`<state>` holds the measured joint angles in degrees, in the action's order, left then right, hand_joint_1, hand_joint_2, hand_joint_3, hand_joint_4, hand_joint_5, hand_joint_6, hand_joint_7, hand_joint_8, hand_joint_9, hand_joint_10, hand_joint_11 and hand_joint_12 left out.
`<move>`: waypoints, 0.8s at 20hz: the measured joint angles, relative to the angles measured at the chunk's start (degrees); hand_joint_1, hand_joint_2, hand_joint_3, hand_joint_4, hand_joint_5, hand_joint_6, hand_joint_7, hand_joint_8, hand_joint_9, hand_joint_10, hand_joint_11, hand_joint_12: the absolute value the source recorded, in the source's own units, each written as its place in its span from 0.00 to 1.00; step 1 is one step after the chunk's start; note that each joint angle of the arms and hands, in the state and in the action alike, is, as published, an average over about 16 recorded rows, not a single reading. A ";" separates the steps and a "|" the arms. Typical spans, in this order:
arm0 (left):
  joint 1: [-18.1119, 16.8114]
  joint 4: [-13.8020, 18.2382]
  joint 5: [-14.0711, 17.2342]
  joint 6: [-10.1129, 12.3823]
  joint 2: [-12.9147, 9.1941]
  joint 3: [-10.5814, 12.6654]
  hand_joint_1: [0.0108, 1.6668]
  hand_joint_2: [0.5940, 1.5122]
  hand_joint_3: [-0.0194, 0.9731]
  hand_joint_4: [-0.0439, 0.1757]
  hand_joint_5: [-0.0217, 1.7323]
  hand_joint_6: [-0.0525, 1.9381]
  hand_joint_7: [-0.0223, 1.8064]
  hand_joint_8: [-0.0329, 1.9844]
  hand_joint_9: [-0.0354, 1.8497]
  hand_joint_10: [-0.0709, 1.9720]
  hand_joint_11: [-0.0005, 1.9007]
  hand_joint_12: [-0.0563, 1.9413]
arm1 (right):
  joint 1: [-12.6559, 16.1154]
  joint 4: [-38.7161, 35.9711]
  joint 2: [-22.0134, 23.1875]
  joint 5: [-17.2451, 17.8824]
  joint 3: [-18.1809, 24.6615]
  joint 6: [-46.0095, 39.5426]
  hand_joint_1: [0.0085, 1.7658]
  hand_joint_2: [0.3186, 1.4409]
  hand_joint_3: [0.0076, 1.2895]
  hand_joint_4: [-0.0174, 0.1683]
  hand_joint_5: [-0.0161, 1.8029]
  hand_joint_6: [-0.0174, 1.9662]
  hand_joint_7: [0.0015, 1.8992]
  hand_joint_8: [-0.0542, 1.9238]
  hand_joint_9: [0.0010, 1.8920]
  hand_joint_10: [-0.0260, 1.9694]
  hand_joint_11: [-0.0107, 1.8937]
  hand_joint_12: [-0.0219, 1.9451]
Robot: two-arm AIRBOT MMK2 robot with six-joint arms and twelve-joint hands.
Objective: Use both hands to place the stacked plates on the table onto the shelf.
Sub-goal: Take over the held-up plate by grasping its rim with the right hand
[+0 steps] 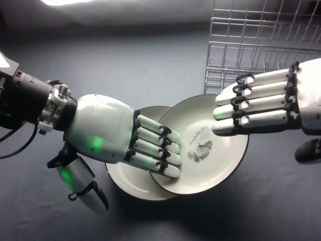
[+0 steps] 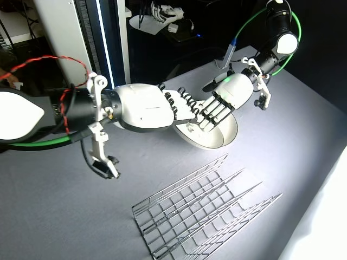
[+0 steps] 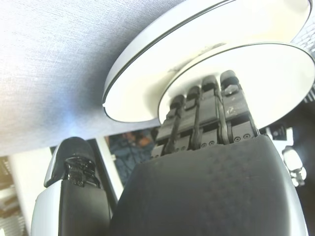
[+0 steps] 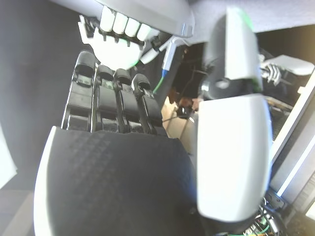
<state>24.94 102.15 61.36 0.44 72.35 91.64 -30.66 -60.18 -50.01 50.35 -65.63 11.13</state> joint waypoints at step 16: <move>-0.37 0.09 0.06 0.09 0.18 0.18 0.00 0.56 0.04 0.18 0.01 0.02 0.01 0.01 0.03 0.04 0.01 0.03 | -1.97 -0.19 -10.51 -4.73 -5.47 -0.38 0.78 0.56 0.01 0.07 0.05 0.02 0.02 0.03 0.03 0.02 0.02 0.31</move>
<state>24.57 102.24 61.42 0.53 72.52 91.82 -32.62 -60.37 -60.52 45.62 -71.10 10.74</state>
